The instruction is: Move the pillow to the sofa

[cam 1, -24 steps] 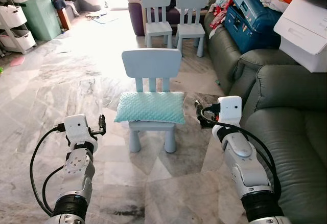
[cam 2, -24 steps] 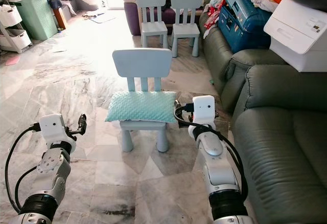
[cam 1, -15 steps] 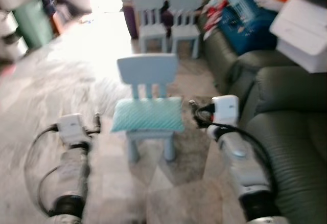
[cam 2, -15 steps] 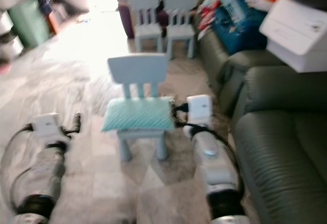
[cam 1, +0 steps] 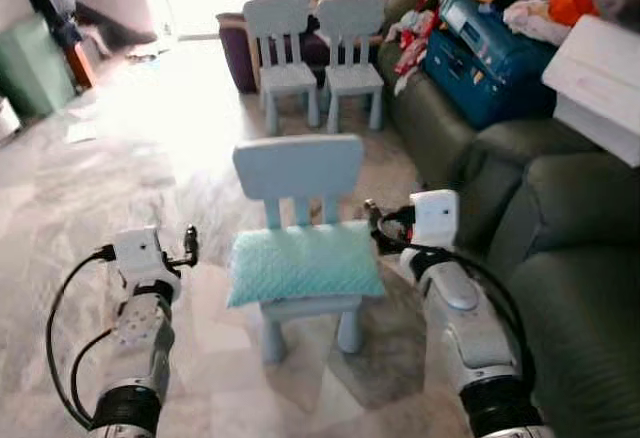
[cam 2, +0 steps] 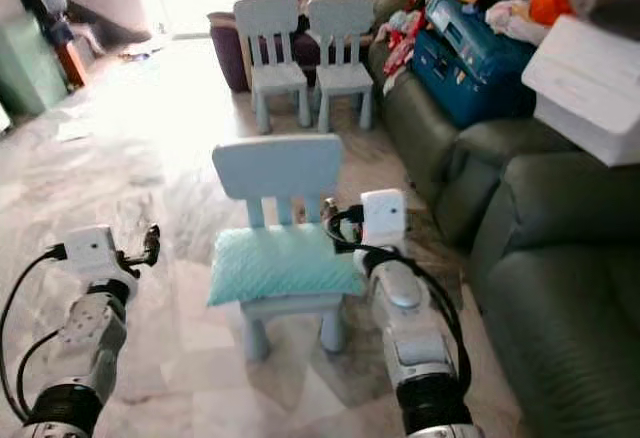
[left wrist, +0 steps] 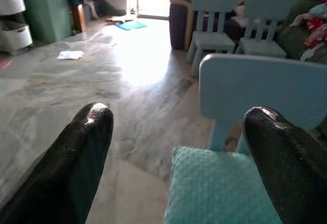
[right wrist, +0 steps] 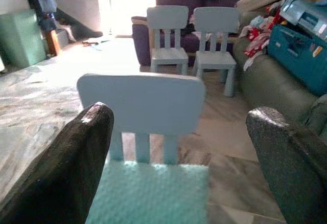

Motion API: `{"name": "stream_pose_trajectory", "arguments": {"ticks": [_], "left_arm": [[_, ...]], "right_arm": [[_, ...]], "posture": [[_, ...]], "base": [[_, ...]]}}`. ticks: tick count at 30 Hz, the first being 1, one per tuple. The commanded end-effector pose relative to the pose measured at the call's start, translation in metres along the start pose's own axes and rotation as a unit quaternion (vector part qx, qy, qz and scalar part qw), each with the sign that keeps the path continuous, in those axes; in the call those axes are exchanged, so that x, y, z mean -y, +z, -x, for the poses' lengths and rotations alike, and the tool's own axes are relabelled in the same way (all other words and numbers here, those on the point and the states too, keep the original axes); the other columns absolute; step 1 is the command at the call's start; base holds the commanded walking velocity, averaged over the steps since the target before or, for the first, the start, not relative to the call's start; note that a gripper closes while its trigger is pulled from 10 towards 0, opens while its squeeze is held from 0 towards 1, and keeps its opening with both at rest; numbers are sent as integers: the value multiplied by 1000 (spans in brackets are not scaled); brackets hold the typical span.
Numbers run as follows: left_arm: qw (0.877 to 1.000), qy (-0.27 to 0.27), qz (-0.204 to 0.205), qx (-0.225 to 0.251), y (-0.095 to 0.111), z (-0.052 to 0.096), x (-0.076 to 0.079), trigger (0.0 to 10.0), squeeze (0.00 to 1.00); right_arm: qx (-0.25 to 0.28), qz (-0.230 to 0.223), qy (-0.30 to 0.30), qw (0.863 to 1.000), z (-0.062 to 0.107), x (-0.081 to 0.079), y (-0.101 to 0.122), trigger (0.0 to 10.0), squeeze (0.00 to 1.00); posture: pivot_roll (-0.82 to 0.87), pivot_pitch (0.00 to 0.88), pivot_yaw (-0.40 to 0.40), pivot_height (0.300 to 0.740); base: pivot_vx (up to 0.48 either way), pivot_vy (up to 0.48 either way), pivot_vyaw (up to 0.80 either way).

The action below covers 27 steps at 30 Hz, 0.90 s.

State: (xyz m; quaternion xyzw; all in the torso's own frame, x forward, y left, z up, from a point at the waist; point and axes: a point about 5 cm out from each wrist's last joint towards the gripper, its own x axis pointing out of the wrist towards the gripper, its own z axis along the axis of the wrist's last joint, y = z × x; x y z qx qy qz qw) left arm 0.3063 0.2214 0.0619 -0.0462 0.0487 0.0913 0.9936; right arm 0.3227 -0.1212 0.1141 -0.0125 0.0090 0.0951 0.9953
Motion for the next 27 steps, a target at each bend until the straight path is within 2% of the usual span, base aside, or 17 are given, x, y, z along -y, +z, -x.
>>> {"name": "stream_pose_trajectory", "arguments": {"ticks": [1, 17, 27], "left_arm": [[1000, -15, 1, 2, 2, -2, 10, 10000, 0], [1000, -9, 7, 0, -1, 0, 11, 10000, 0], [1000, 20, 2, -9, -5, 3, 4, 10000, 0]], "right_arm": [[8, 5, -14, 1000, 1, 11, 4, 10000, 0], [7, 9, -6, 1000, 1, 9, 3, 10000, 0], [-4, 6, 6, 1000, 4, 6, -2, 10000, 0]], "posture": [[-208, 0, 25, 740], [-207, 0, 16, 740], [-197, 0, 13, 740]], "base": [[480, 0, 0], [480, 0, 0], [0, 0, 0]]}}
